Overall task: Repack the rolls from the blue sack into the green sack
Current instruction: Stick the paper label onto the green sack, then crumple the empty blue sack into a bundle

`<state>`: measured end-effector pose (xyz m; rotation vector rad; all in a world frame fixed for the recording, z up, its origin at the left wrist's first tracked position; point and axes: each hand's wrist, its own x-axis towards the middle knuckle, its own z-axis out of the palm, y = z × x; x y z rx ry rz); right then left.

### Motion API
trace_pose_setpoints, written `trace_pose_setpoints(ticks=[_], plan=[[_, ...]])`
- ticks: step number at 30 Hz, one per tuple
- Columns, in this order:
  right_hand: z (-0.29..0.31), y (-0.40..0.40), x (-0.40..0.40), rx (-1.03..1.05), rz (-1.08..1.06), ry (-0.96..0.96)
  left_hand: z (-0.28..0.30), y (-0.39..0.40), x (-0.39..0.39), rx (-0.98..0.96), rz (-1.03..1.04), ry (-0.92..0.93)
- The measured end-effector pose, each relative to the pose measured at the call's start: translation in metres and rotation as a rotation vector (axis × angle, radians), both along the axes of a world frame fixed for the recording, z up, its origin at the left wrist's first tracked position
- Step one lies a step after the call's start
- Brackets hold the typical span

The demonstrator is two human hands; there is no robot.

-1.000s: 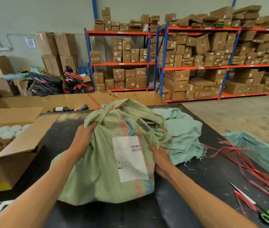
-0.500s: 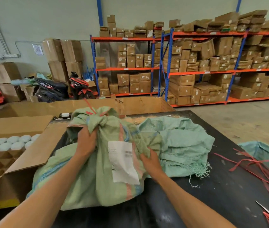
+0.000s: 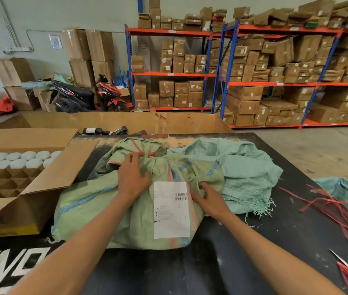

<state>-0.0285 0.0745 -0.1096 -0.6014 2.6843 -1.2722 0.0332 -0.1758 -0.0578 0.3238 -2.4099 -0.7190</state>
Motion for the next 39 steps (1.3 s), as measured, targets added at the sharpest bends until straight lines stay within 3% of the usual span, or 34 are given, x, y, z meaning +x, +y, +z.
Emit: trace_pose_setpoints(ticks=[3, 5, 7, 10, 12, 15, 20, 23, 30, 32, 35, 39], plan=[[0.008, 0.017, -0.004, -0.007, -0.009, 0.098, 0.014, 0.021, -0.002, 0.059, -0.072, -0.034], [0.015, 0.031, -0.005, -0.013, 0.050, 0.049, 0.017, 0.039, -0.003, -0.032, 0.033, -0.118], [0.026, 0.048, -0.010, -0.037, 0.054, 0.010, 0.021, 0.061, -0.006, -0.132, 0.042, -0.068], [0.029, 0.078, -0.036, -0.157, -0.038, -0.023, 0.033, 0.113, -0.015, -0.136, -0.214, 0.069], [0.026, 0.103, -0.057, -0.165, -0.099, 0.004, 0.035, 0.155, -0.028, -0.073, -0.353, 0.034], [0.016, 0.140, -0.088, -0.064, -0.111, -0.041, 0.021, 0.210, -0.058, -0.031, -0.423, -0.130], [-0.014, 0.188, -0.147, 0.140, -0.136, -0.039, -0.018, 0.258, -0.127, -0.012, -0.323, -0.427], [-0.017, 0.211, -0.179, 0.294, -0.186, -0.006, -0.032, 0.270, -0.171, -0.147, -0.296, -0.513], [-0.028, 0.221, -0.249, 0.756, 0.035, -0.007, -0.064, 0.272, -0.232, -0.407, -0.043, -0.830], [-0.033, 0.221, -0.259, 0.876, 0.081, 0.074, -0.074, 0.272, -0.238, -0.495, 0.001, -0.856], [-0.022, 0.231, -0.274, 0.806, 0.064, 0.251, -0.079, 0.274, -0.247, -0.558, 0.003, -0.728], [0.046, 0.238, -0.312, 0.376, -0.186, 0.513, -0.061, 0.270, -0.265, -0.293, 0.027, -0.531]])
